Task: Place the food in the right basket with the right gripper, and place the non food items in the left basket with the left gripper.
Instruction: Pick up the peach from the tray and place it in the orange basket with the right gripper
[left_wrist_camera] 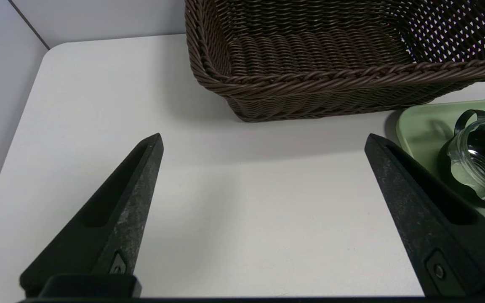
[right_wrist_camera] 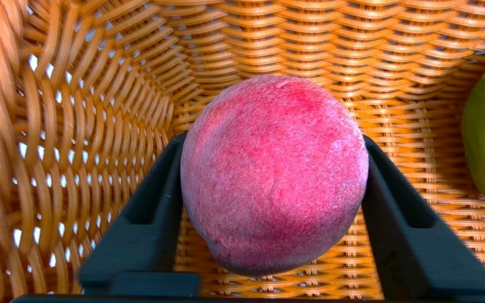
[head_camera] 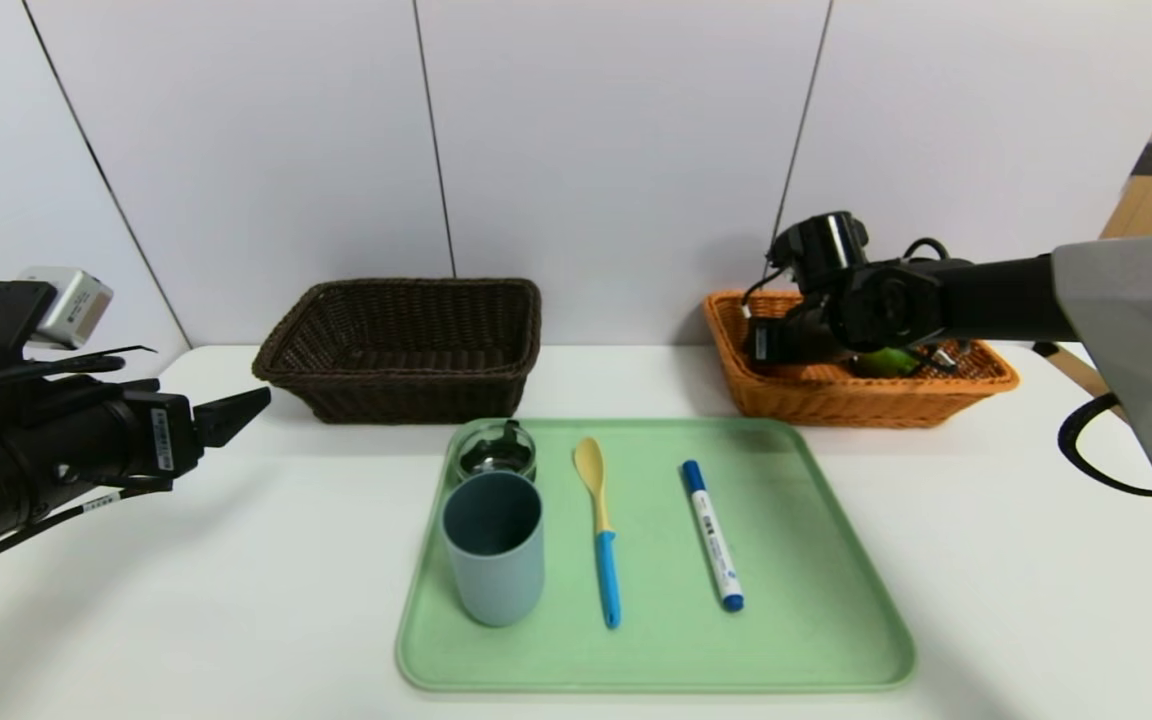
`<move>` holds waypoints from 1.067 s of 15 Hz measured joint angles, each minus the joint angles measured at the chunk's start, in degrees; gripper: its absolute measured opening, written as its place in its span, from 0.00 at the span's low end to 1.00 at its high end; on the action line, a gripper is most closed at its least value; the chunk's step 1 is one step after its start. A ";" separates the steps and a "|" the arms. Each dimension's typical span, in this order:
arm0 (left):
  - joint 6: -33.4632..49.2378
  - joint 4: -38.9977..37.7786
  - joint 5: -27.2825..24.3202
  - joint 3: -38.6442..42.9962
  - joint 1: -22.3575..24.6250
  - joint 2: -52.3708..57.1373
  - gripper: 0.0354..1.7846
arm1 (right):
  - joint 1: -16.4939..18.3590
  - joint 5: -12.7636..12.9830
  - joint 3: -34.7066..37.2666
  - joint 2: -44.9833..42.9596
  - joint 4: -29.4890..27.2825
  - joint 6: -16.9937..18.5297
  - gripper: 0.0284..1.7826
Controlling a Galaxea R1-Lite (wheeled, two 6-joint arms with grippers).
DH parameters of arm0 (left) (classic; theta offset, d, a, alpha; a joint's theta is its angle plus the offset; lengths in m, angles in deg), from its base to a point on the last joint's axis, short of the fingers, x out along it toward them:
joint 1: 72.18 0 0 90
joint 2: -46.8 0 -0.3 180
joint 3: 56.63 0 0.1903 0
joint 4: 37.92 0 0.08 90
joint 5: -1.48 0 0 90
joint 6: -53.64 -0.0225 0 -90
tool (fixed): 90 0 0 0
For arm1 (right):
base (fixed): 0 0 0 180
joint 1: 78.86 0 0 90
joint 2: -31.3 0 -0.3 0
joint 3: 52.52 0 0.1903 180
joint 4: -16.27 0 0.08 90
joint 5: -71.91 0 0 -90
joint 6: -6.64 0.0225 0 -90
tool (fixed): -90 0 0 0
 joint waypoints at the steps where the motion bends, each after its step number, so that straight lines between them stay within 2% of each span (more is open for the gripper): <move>1: -0.02 0.00 0.00 0.00 0.00 0.00 0.94 | -0.02 0.05 0.00 -0.02 -0.28 0.13 0.73; 7: -0.05 -0.02 0.00 -0.02 0.00 0.00 0.94 | -0.06 0.57 0.00 -0.39 0.28 0.50 0.85; 10: -0.02 -0.05 -0.02 -0.02 0.00 0.00 0.94 | -1.02 1.21 -0.33 -3.64 0.16 0.11 0.89; 13: 0.05 -0.55 0.00 0.20 0.00 0.00 0.94 | -4.60 1.95 -2.97 -10.40 -2.54 0.11 0.91; 15: 0.05 -0.57 0.05 0.37 0.00 0.00 0.94 | -9.35 2.65 -4.02 -15.58 -8.98 1.62 0.92; 16: 0.06 -0.57 0.02 0.48 0.06 0.07 0.94 | -12.18 3.11 -4.35 -18.30 -13.75 3.74 0.92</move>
